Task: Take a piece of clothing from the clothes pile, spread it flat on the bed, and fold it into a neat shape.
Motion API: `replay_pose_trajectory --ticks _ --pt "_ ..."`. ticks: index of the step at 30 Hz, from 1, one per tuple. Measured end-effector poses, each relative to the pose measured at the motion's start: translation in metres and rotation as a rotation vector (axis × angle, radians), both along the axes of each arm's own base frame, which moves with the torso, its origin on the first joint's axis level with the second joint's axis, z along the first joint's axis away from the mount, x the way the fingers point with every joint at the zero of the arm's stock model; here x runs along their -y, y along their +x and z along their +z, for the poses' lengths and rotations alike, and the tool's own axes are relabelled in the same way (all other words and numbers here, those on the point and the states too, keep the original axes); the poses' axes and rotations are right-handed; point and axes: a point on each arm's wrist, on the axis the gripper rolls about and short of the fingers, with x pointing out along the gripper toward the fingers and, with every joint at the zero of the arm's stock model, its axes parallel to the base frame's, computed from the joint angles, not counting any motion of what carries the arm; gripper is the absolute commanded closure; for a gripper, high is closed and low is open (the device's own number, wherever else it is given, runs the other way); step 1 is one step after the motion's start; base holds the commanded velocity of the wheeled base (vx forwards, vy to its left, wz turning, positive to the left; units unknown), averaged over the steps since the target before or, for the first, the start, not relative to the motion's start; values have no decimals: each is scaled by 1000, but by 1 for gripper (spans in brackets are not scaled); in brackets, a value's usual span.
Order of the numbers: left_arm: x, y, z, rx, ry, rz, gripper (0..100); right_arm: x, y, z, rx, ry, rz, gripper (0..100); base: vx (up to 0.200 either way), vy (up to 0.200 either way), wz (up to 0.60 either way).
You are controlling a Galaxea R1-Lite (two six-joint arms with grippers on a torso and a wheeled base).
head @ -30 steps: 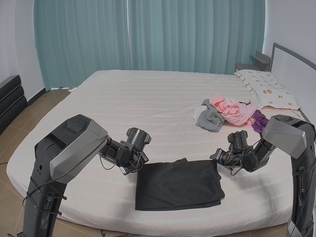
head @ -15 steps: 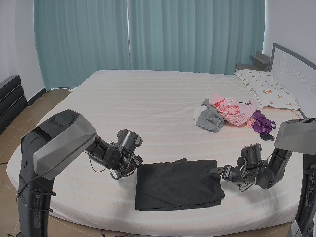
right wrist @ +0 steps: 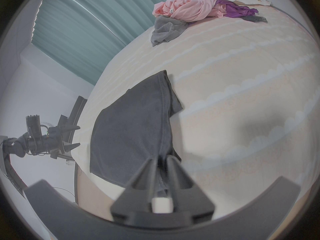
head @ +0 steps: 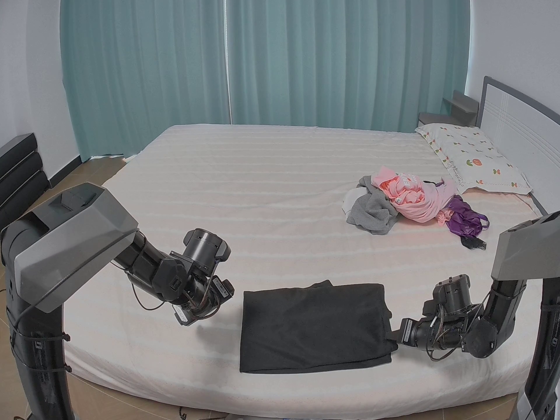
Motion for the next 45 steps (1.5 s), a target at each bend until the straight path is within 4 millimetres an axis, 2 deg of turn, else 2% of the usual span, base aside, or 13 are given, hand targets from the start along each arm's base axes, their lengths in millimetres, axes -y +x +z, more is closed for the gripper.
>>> replay_pose_trajectory --ticks 11,12,19,29,35,45 --pt "0 -2 2 0 0 2 0 8 -11 2 -11 -22 -1 100 0 0 0" --pt "1 -2 2 1 0 1 0 8 -11 2 -12 -22 -1 0 0 0 0" --pt "1 -6 2 -7 1 -3 0 10 -8 6 17 -1 -18 0 0 0 0" --pt "-1 -19 5 -21 9 -12 0 17 4 15 72 115 -134 0 0 0 0" --pt "-3 -27 6 -38 13 -17 0 25 4 14 54 141 -178 0 -200 0 0" --pt "-2 -28 7 -34 10 -22 0 26 8 16 78 179 -209 0 0 0 0"
